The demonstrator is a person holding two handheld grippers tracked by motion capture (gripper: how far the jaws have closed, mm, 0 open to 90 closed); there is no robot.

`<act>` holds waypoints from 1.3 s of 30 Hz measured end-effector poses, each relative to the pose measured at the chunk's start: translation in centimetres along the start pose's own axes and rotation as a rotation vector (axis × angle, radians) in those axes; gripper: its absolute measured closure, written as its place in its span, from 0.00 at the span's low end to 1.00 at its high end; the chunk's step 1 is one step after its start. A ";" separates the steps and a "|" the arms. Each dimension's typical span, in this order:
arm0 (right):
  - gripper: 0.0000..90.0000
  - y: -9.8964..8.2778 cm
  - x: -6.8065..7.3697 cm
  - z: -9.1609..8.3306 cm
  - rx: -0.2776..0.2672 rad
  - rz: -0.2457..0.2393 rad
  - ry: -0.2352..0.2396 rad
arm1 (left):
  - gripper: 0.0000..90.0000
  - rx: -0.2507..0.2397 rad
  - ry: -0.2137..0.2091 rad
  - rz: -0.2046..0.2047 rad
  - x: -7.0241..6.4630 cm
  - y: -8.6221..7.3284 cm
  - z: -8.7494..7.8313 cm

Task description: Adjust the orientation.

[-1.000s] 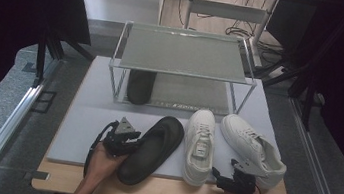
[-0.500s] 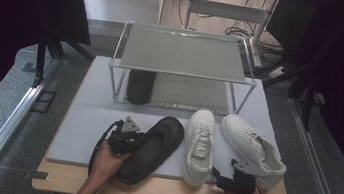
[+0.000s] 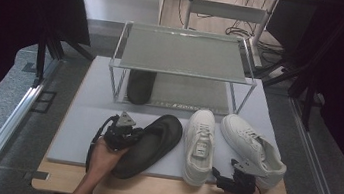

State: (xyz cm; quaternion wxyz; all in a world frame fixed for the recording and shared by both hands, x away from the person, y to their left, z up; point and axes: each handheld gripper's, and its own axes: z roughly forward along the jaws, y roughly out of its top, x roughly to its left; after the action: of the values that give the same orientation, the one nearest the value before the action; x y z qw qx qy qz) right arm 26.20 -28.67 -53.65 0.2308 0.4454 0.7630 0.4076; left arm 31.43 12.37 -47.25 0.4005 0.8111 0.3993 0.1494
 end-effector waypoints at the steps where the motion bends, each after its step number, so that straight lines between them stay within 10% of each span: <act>1: 0.20 0.0 0.0 0.0 0.000 0.000 0.000 | 0.90 -0.005 0.002 -0.002 0.1 0.1 -0.1; 12: 0.20 0.0 0.0 0.0 0.000 0.000 0.000 | 0.89 -0.055 0.046 -0.049 1.0 1.8 0.2; 39: 0.20 0.0 0.0 0.0 -0.004 0.002 0.000 | 0.88 -0.118 0.155 -0.196 4.1 5.4 6.8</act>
State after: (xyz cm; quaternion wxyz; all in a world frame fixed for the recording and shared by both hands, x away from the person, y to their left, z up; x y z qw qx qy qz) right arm 26.22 -28.68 -53.67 0.2310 0.4459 0.7617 0.4094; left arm 40.73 9.92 -47.71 0.4281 0.7292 0.4969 0.1951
